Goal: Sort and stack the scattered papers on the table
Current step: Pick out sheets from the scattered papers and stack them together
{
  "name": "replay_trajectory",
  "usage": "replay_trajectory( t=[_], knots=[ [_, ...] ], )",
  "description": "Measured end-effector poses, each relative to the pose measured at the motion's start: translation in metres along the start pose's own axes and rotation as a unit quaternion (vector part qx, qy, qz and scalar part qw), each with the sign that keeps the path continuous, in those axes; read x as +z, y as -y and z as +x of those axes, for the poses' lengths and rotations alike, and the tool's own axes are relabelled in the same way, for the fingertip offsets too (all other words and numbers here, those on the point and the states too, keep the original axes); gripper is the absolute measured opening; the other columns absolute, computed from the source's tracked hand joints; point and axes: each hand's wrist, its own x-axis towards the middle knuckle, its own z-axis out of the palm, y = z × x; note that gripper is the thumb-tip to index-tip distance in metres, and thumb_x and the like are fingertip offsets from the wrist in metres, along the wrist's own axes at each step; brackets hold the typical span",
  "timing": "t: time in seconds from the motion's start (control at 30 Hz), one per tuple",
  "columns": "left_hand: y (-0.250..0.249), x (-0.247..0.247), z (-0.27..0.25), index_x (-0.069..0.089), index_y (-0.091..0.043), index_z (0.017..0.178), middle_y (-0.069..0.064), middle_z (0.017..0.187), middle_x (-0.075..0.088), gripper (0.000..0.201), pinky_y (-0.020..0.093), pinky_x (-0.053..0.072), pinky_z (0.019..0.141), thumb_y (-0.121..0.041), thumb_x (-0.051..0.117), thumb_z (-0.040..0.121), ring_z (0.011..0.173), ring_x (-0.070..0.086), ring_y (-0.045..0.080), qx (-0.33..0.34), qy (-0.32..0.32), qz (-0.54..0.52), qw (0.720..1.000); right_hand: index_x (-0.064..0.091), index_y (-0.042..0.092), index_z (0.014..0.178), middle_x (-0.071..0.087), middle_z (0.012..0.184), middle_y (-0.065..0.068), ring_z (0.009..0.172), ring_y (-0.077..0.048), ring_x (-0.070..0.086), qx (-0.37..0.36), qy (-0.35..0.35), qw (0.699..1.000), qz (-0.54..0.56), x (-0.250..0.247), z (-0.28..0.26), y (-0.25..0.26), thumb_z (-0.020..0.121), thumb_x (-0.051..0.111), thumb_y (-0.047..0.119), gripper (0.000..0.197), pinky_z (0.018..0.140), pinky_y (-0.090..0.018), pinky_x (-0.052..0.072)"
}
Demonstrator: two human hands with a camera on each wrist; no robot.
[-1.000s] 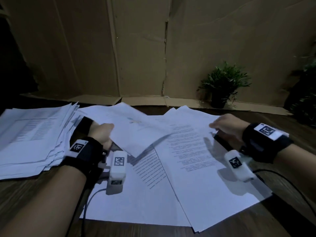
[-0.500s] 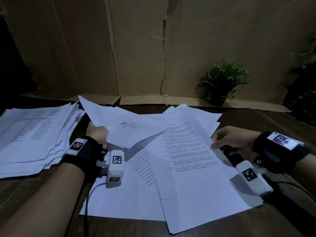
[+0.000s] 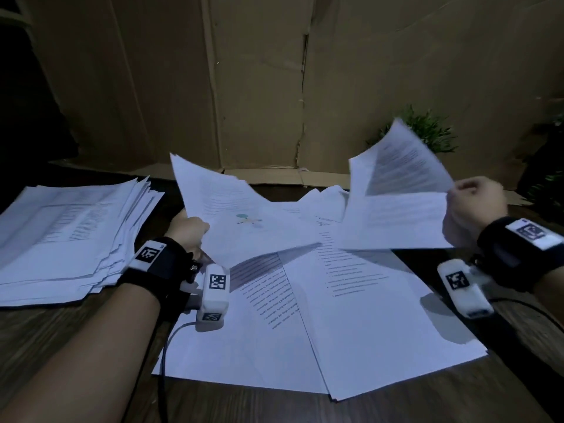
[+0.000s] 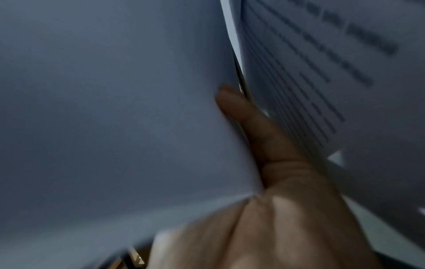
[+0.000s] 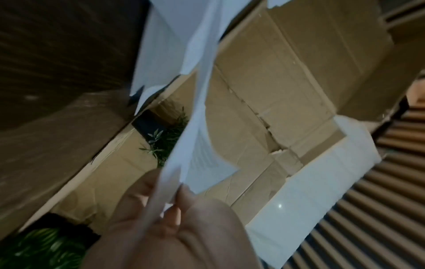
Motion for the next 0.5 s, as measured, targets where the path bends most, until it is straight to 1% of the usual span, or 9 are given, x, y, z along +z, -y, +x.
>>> replay_trajectory(
  t=[0.03, 0.07, 0.13, 0.2, 0.23, 0.33, 0.37, 0.43, 0.5],
  knots=[
    [-0.006, 0.005, -0.011, 0.058, 0.000, 0.123, 0.020, 0.118, 0.066, 0.036, 0.048, 0.047, 0.090, 0.012, 0.050, 0.089, 0.107, 0.062, 0.036, 0.002, 0.042, 0.003, 0.999, 0.068, 0.011, 0.100, 0.066, 0.098, -0.012, 0.099, -0.034, 0.064, 0.014, -0.017, 0.999, 0.044, -0.001, 0.004, 0.004, 0.092, 0.056, 0.013, 0.014, 0.088, -0.042, 0.051],
    [-0.012, 0.010, -0.023, 0.059, -0.002, 0.123, 0.020, 0.121, 0.066, 0.035, 0.047, 0.047, 0.094, 0.011, 0.048, 0.092, 0.108, 0.062, 0.035, 0.007, 0.082, 0.007, 0.997, 0.068, 0.013, 0.102, 0.067, 0.098, -0.014, 0.095, -0.033, 0.065, 0.028, -0.020, 0.996, 0.086, 0.000, 0.007, 0.010, 0.093, 0.056, 0.013, 0.015, 0.085, -0.043, 0.053],
    [-0.022, 0.020, -0.048, 0.055, -0.010, 0.131, 0.012, 0.125, 0.065, 0.039, 0.049, 0.045, 0.102, 0.006, 0.043, 0.098, 0.112, 0.062, 0.033, 0.012, 0.160, 0.017, 0.987, 0.067, 0.014, 0.104, 0.068, 0.089, -0.016, 0.072, -0.029, 0.063, 0.055, -0.001, 0.987, 0.152, 0.005, 0.007, 0.023, 0.094, 0.057, 0.012, 0.014, 0.062, -0.035, 0.055],
    [-0.027, 0.028, -0.063, 0.052, -0.014, 0.137, 0.008, 0.129, 0.064, 0.040, 0.050, 0.044, 0.105, 0.001, 0.043, 0.101, 0.116, 0.062, 0.031, 0.020, 0.213, 0.043, 0.976, 0.066, 0.013, 0.102, 0.062, 0.074, -0.009, 0.056, -0.020, 0.055, 0.075, 0.042, 0.979, 0.187, 0.013, -0.001, 0.036, 0.098, 0.056, 0.009, 0.011, 0.043, -0.023, 0.046],
    [-0.027, 0.031, -0.067, 0.051, -0.014, 0.139, 0.007, 0.130, 0.063, 0.040, 0.050, 0.045, 0.105, -0.001, 0.044, 0.102, 0.117, 0.062, 0.030, 0.026, 0.226, 0.056, 0.972, 0.065, 0.012, 0.097, 0.058, 0.071, -0.006, 0.055, -0.017, 0.052, 0.079, 0.067, 0.975, 0.199, 0.019, -0.006, 0.041, 0.099, 0.055, 0.008, 0.010, 0.039, -0.020, 0.042],
    [-0.028, 0.030, -0.066, 0.052, -0.017, 0.136, 0.006, 0.128, 0.064, 0.038, 0.044, 0.048, 0.101, -0.003, 0.045, 0.102, 0.116, 0.062, 0.028, 0.027, 0.239, 0.076, 0.968, 0.059, 0.014, 0.080, 0.050, 0.065, -0.004, 0.048, -0.011, 0.045, 0.084, 0.119, 0.964, 0.222, 0.033, -0.017, 0.050, 0.100, 0.054, 0.004, 0.023, 0.035, -0.017, 0.036],
    [-0.028, 0.029, -0.064, 0.054, -0.019, 0.134, 0.006, 0.126, 0.064, 0.037, 0.043, 0.048, 0.099, -0.004, 0.046, 0.101, 0.114, 0.062, 0.028, 0.020, 0.242, 0.083, 0.966, 0.060, 0.013, 0.080, 0.050, 0.062, -0.003, 0.042, -0.008, 0.044, 0.083, 0.116, 0.963, 0.228, 0.036, -0.017, 0.051, 0.100, 0.053, 0.003, 0.023, 0.034, -0.016, 0.035],
    [-0.027, 0.028, -0.063, 0.056, -0.021, 0.133, 0.007, 0.126, 0.061, 0.039, 0.043, 0.044, 0.100, -0.004, 0.048, 0.099, 0.112, 0.059, 0.029, 0.009, 0.243, 0.093, 0.966, 0.062, 0.008, 0.092, 0.052, 0.056, -0.002, 0.030, -0.003, 0.041, 0.077, 0.074, 0.964, 0.243, 0.036, -0.014, 0.051, 0.100, 0.051, 0.001, 0.016, 0.031, -0.015, 0.032],
    [-0.026, 0.027, -0.062, 0.049, -0.012, 0.141, 0.008, 0.136, 0.058, 0.045, 0.046, 0.041, 0.109, 0.004, 0.043, 0.099, 0.122, 0.056, 0.030, 0.001, 0.231, 0.097, 0.968, 0.061, 0.008, 0.102, 0.053, 0.064, -0.005, 0.027, -0.002, 0.043, 0.078, 0.051, 0.965, 0.243, 0.033, -0.012, 0.049, 0.100, 0.051, 0.003, 0.012, 0.031, -0.015, 0.033]
  ],
)
